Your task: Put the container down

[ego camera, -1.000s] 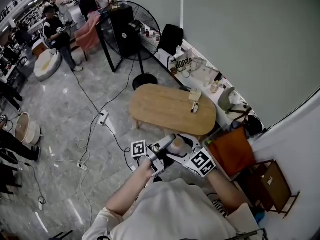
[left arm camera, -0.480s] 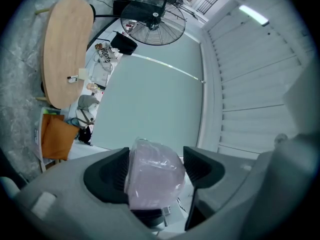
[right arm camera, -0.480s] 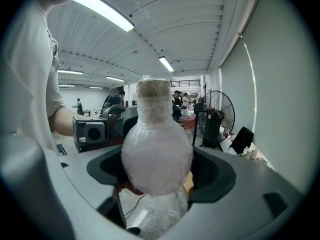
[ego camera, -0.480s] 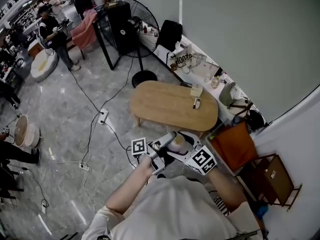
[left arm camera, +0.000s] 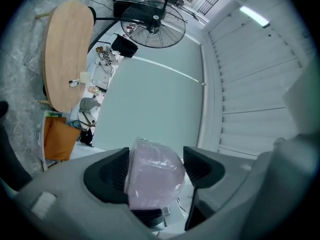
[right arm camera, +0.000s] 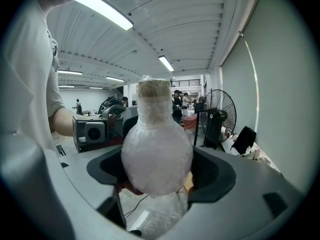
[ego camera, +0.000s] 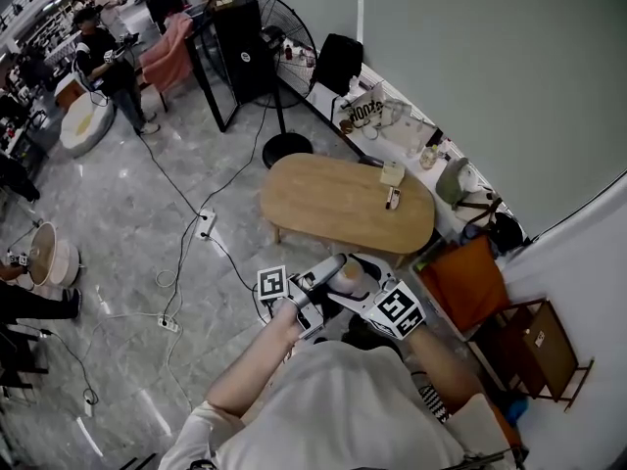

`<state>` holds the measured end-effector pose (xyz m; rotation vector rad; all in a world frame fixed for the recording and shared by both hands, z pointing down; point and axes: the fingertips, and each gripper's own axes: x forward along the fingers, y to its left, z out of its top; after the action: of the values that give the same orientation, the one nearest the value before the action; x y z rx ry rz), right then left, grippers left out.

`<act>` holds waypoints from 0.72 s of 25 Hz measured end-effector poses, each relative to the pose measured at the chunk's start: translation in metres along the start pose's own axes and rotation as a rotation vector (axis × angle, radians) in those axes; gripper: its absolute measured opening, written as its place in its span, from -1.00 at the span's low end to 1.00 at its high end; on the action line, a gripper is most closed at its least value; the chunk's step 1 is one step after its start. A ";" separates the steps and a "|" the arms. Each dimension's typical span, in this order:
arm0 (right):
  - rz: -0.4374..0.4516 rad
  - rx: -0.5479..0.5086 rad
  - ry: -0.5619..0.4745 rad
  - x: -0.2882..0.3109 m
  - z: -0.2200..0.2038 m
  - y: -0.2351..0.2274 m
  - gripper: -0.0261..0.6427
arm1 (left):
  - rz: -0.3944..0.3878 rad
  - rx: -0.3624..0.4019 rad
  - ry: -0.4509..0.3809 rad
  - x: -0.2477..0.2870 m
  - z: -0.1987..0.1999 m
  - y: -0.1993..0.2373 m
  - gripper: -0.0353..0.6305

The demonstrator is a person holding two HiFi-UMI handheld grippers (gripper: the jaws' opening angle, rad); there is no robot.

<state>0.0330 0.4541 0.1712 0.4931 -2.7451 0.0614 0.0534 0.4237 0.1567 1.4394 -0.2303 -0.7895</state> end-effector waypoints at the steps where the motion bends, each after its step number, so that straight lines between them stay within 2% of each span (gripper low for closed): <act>1: 0.005 0.000 0.002 0.003 0.000 -0.002 0.23 | 0.001 -0.003 -0.005 0.000 0.003 0.001 0.13; 10: 0.044 0.008 -0.004 0.031 -0.002 -0.045 0.23 | 0.005 -0.003 -0.057 0.019 0.052 0.010 0.13; 18: 0.090 0.008 -0.053 0.055 0.006 -0.117 0.23 | 0.012 0.028 -0.103 0.065 0.113 0.018 0.13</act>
<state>0.0232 0.3259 0.1818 0.3784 -2.8188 0.0821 0.0408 0.2935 0.1719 1.4243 -0.3295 -0.8544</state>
